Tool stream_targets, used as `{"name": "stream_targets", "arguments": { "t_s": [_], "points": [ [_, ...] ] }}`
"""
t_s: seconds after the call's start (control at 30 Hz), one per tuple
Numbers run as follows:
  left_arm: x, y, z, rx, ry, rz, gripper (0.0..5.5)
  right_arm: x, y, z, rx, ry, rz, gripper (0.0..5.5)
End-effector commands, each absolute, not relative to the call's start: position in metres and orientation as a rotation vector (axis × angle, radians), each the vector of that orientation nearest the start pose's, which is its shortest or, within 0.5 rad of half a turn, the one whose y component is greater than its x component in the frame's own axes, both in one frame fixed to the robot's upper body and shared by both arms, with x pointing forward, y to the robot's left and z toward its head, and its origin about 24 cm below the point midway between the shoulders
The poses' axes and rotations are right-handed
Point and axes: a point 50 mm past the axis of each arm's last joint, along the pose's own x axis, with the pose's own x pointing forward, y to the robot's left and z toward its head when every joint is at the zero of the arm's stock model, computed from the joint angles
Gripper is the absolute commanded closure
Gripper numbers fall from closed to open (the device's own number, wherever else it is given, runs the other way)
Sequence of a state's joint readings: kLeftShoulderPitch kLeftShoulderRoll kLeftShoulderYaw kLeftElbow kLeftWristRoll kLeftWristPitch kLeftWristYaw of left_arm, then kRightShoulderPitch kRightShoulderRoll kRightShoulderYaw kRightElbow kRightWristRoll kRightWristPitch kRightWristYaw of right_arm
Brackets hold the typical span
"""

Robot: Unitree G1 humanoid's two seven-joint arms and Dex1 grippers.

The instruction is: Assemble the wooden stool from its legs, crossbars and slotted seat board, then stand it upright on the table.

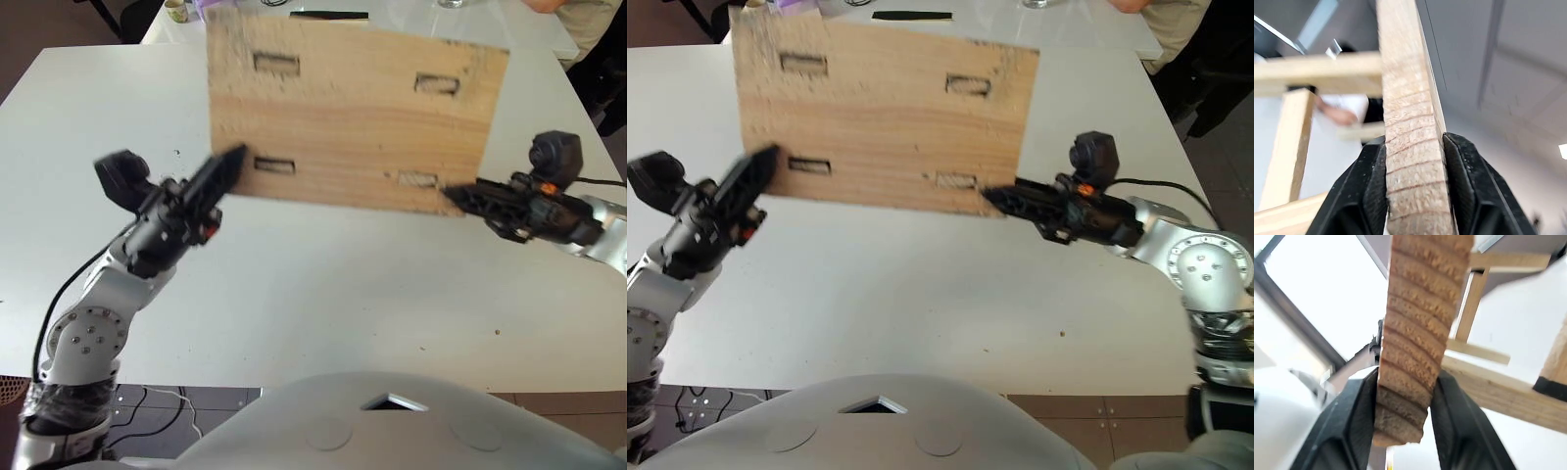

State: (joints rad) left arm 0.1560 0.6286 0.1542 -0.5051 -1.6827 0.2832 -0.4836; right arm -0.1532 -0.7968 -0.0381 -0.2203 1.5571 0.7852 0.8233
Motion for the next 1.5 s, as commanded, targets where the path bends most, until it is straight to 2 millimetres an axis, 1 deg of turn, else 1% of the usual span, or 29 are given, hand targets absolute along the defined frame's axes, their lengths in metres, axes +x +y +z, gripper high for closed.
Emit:
{"name": "stream_targets", "arguments": {
  "t_s": [0.03,0.1,0.17,0.27,0.33,0.43,0.5,0.53,0.57,0.6,0.67,0.77,0.9,1.0,1.03,1.07,1.13,1.2,1.27,1.37,1.4,1.43,1.5],
  "points": [
    [0.222,0.172,0.233,-1.431,-0.252,-0.614,4.05,0.242,-0.137,0.292,1.353,-0.410,1.216,4.05],
    [0.236,0.177,0.229,-1.500,-0.218,-0.497,4.08,0.248,-0.136,0.295,1.449,-0.397,1.127,4.05],
    [0.245,0.180,0.226,-1.543,-0.198,-0.415,4.12,0.254,-0.135,0.294,1.511,-0.352,1.046,4.05],
    [0.256,0.179,0.218,-1.609,-0.148,-0.289,4.19,0.269,-0.137,0.291,1.623,-0.276,0.892,4.05],
    [0.263,0.177,0.212,-1.639,-0.109,-0.210,4.20,0.276,-0.137,0.286,1.668,-0.214,0.798,4.06],
    [0.272,0.173,0.198,-1.679,-0.033,-0.077,4.20,0.287,-0.131,0.264,1.700,-0.090,0.606,4.06],
    [0.278,0.171,0.188,-1.669,0.009,0.005,4.20,0.292,-0.126,0.252,1.700,-0.039,0.510,4.06],
    [0.280,0.171,0.184,-1.658,0.020,0.036,4.20,0.294,-0.123,0.243,1.679,-0.003,0.462,4.06],
    [0.282,0.170,0.177,-1.629,0.040,0.068,4.20,0.297,-0.119,0.229,1.654,0.044,0.403,4.06],
    [0.284,0.168,0.169,-1.607,0.062,0.092,4.20,0.298,-0.117,0.215,1.625,0.082,0.346,4.06],
    [0.288,0.165,0.155,-1.557,0.114,0.123,4.20,0.297,-0.115,0.193,1.586,0.126,0.266,4.06],
    [0.291,0.162,0.141,-1.528,0.160,0.159,4.20,0.295,-0.113,0.178,1.564,0.150,0.207,4.20],
    [0.295,0.164,0.139,-1.515,0.130,0.168,4.20,0.296,-0.112,0.165,1.527,0.168,0.145,4.21],
    [0.293,0.165,0.138,-1.461,0.095,0.147,4.20,0.297,-0.113,0.163,1.490,0.151,0.153,4.21],
    [0.292,0.166,0.139,-1.459,0.075,0.131,3.84,0.297,-0.113,0.164,1.459,0.137,0.157,4.21],
    [0.291,0.167,0.142,-1.458,0.048,0.111,3.73,0.297,-0.113,0.164,1.449,0.123,0.166,3.85],
    [0.289,0.170,0.150,-1.438,-0.013,0.087,3.35,0.296,-0.115,0.169,1.436,0.079,0.179,3.54],
    [0.288,0.177,0.160,-1.358,-0.088,0.079,3.05,0.295,-0.121,0.174,1.429,0.030,0.172,3.26],
    [0.287,0.184,0.168,-1.316,-0.164,0.071,2.80,0.297,-0.128,0.176,1.423,-0.009,0.142,3.02],
    [0.286,0.192,0.171,-1.262,-0.223,0.076,2.31,0.302,-0.136,0.173,1.391,-0.035,0.090,2.56],
    [0.285,0.195,0.172,-1.225,-0.237,0.084,2.24,0.304,-0.138,0.173,1.369,-0.045,0.077,2.49],
    [0.284,0.199,0.173,-1.184,-0.252,0.097,2.01,0.306,-0.142,0.173,1.314,-0.059,0.057,2.27],
    [0.280,0.211,0.173,-1.025,-0.277,0.148,1.93,0.310,-0.148,0.174,1.164,-0.088,0.022,2.18]
  ]
}}
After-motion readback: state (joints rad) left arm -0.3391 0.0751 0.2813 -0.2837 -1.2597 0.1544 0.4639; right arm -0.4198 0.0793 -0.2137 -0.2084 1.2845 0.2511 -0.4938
